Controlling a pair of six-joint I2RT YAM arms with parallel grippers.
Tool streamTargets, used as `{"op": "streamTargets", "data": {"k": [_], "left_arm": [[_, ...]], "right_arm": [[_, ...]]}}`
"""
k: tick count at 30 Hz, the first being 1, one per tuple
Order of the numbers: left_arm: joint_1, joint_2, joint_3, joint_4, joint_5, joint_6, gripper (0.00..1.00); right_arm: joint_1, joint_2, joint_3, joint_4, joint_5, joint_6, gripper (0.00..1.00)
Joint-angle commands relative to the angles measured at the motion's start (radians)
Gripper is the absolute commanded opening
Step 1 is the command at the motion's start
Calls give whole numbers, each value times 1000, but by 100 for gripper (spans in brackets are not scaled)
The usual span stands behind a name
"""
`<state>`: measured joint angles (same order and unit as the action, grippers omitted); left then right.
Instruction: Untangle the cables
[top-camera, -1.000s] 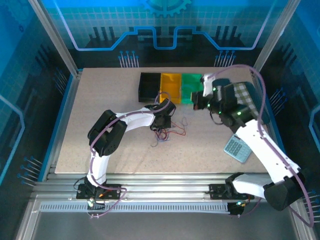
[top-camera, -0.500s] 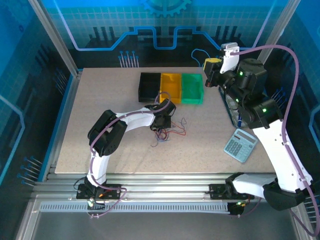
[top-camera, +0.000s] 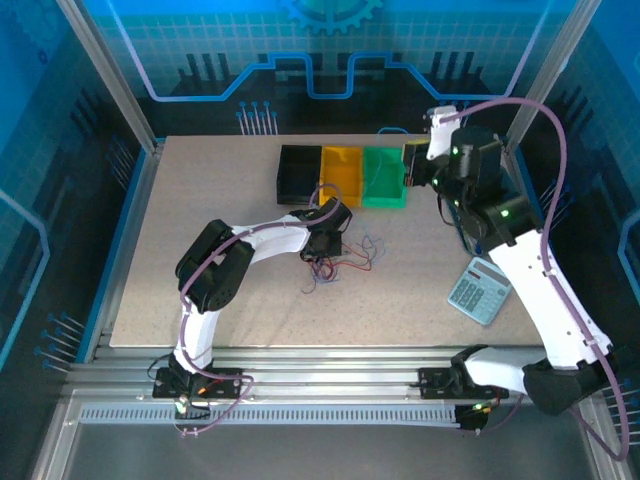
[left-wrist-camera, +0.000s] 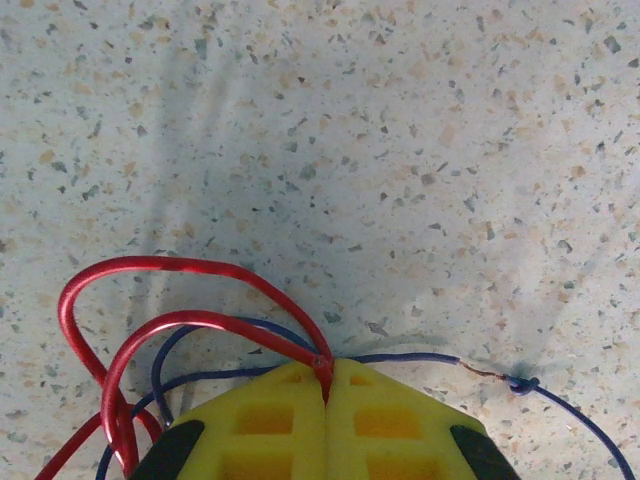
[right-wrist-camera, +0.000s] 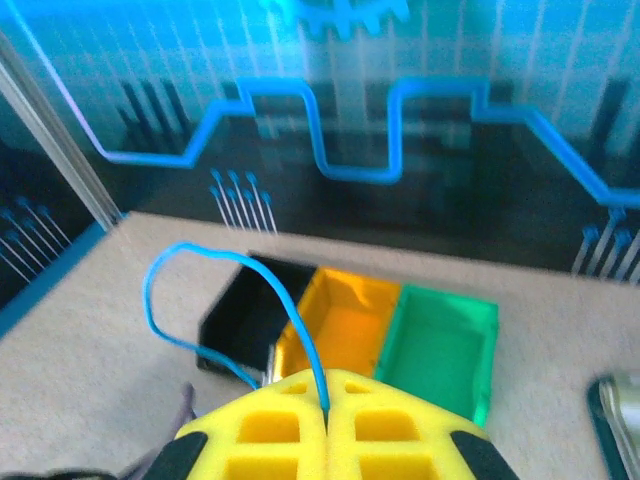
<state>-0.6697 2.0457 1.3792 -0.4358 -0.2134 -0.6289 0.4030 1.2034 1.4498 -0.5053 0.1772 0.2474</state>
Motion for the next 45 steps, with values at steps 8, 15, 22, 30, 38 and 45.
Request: {"op": "streamTargets", "data": {"k": [8, 15, 22, 30, 38, 45], "left_arm": [[21, 54, -35, -116, -38, 3, 0], [21, 56, -28, -118, -39, -1, 0], [21, 54, -33, -121, -44, -4, 0], [21, 62, -22, -123, -38, 3, 0], [21, 58, -31, -122, -34, -4, 0], [21, 49, -40, -116, -41, -3, 0]], "right_arm": [[-133, -165, -305, 0, 195, 125, 5], [-174, -86, -358, -19, 119, 157, 4], [-174, -18, -544, 21, 43, 259, 3], [-171, 77, -702, 61, -83, 296, 5], [-168, 208, -694, 86, -109, 301, 9], [-168, 224, -682, 51, -81, 299, 44]]}}
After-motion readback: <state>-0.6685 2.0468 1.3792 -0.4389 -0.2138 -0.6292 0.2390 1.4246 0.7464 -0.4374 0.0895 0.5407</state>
